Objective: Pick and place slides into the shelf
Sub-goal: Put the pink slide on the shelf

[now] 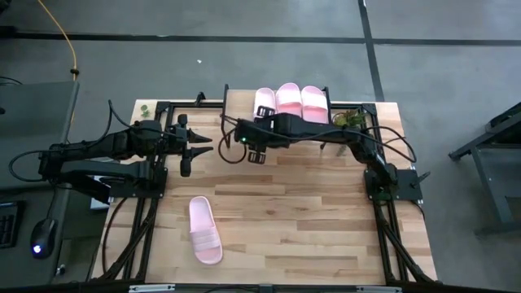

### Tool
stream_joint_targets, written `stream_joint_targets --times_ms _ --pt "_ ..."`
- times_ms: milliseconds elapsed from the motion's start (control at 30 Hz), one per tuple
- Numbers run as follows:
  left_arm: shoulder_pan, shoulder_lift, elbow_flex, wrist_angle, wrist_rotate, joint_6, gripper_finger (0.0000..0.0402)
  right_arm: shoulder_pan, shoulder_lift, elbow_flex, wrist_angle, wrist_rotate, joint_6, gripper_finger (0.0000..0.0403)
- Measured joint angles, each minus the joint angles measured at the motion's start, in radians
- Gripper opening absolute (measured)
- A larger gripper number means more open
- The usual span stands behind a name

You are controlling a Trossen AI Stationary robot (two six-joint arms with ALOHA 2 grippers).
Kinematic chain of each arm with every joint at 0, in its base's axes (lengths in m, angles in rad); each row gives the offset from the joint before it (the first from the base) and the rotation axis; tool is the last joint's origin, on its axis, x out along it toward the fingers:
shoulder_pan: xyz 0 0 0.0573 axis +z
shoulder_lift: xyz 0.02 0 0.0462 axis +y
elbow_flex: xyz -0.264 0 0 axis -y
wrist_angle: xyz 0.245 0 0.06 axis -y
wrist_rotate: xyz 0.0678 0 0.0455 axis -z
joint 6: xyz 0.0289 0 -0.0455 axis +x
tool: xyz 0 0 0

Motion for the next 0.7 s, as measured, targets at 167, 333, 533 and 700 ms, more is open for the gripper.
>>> stream_joint_targets --times_ms 167,333,533,700 --pt "0.0 0.0 0.0 0.0 0.0 -0.001 0.0101 -0.024 -0.003 0.0 0.118 -0.127 -0.094 0.0181" --pt "0.0 0.0 0.0 0.0 0.0 -0.002 0.0101 -0.077 -0.005 0.0 0.18 -0.185 -0.138 0.0181" --pt "0.0 0.0 0.0 0.001 0.0 -0.002 0.0101 -0.16 -0.005 0.0 0.221 -0.333 -0.153 0.0181" --pt "0.0 0.0 0.0 0.0 0.0 -0.002 0.0101 -0.198 -0.004 0.0 0.221 -0.411 -0.157 0.0181"
